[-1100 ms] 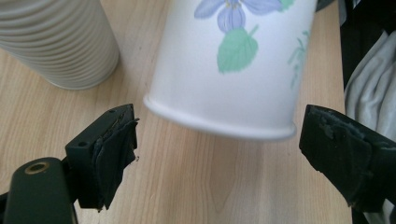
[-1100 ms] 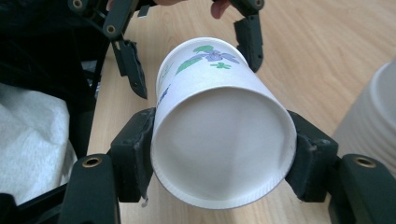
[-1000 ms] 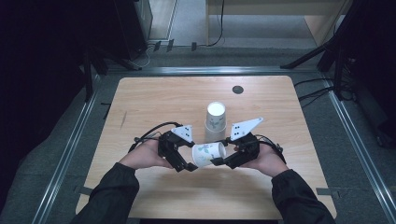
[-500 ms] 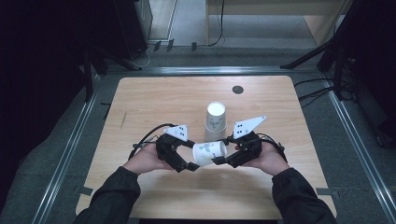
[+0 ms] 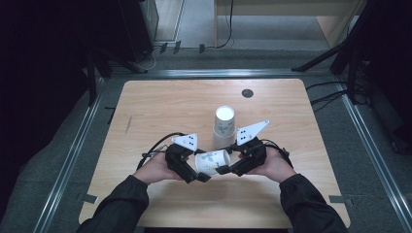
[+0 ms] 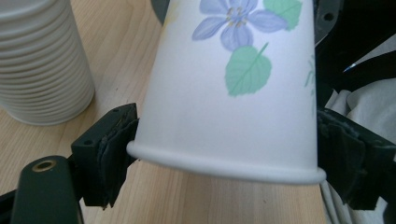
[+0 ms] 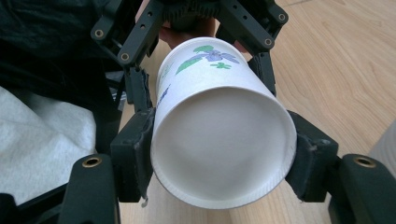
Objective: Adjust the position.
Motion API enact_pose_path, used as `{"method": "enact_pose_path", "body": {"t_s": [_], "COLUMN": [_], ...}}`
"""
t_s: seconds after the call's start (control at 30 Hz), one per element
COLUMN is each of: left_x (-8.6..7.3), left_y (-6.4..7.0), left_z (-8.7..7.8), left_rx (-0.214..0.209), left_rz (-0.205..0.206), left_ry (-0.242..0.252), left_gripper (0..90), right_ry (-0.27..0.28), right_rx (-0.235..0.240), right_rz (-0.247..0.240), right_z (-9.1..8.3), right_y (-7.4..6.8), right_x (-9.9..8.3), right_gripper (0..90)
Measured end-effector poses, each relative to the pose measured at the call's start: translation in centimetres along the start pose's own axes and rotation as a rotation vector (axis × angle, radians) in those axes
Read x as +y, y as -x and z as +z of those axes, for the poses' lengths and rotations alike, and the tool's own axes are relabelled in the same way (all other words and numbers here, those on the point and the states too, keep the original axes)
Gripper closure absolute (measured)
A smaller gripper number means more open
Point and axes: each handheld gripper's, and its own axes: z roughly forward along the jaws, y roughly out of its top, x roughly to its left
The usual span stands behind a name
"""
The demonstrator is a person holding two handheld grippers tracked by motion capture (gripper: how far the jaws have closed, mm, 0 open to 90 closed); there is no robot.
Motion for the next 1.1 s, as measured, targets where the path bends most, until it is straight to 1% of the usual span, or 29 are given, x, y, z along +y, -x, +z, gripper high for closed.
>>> {"method": "enact_pose_path", "body": {"t_s": [0.1, 0.17, 0.23, 0.33, 0.5, 0.6, 0.63, 0.73, 0.8, 0.87, 0.9, 0.93, 1.1], "left_x": [0.0, -0.1, -0.2, -0.2, -0.2, -0.2, -0.2, -0.2, -0.3, -0.3, -0.3, -0.2, -0.2], "left_y": [-0.1, -0.2, -0.3, -0.3, -0.3, -0.4, -0.4, -0.5, -0.5, -0.6, -0.6, -0.6, -0.7], "left_z": [-0.1, -0.2, -0.3, -0.4, -0.5, -0.6, -0.7, -0.8, -0.9, -1.0, -1.1, -1.3, -1.8], "left_rx": [0.001, 0.003, -0.001, 0.000, -0.011, -0.008, -0.008, -0.008, -0.008, -0.012, -0.013, -0.006, -0.004], "left_rz": [0.007, 0.002, 0.002, 0.003, 0.002, 0.006, -0.002, -0.008, -0.008, -0.015, -0.015, -0.006, -0.011], "left_ry": [-0.001, 0.000, 0.000, 0.004, -0.006, -0.005, 0.001, 0.003, 0.002, 0.003, 0.005, 0.002, 0.010], "left_gripper": [15.5, 19.6, 21.7, 23.1, 24.4, 24.7, 24.7, 24.8, 25.2, 25.4, 25.5, 26.2, 26.6], "right_ry": [0.002, -0.001, -0.003, -0.001, -0.007, -0.007, -0.004, -0.010, -0.016, -0.016, -0.012, -0.014, -0.017], "right_rx": [0.003, 0.003, 0.003, 0.001, 0.005, 0.005, 0.005, -0.005, -0.021, -0.024, -0.028, -0.032, -0.044], "right_rz": [-0.003, -0.008, -0.006, -0.004, 0.001, 0.002, 0.000, -0.007, -0.012, -0.012, -0.010, -0.004, -0.008], "right_z": [0.1, 0.2, 0.2, 0.3, 0.4, 0.4, 0.4, 0.5, 0.6, 0.6, 0.6, 0.6, 0.5], "right_y": [0.0, -0.1, -0.1, 0.0, -0.1, -0.1, -0.1, -0.1, -0.1, -0.1, -0.1, 0.0, 0.0], "right_x": [0.0, 0.0, 0.0, 0.0, 0.1, 0.1, 0.1, 0.0, 0.0, 0.0, 0.0, 0.0, -0.1], "right_gripper": [34.9, 34.9, 35.0, 35.2, 35.2, 34.8, 34.6, 32.3, 30.8, 29.4, 27.9, 27.0, 26.5]}}
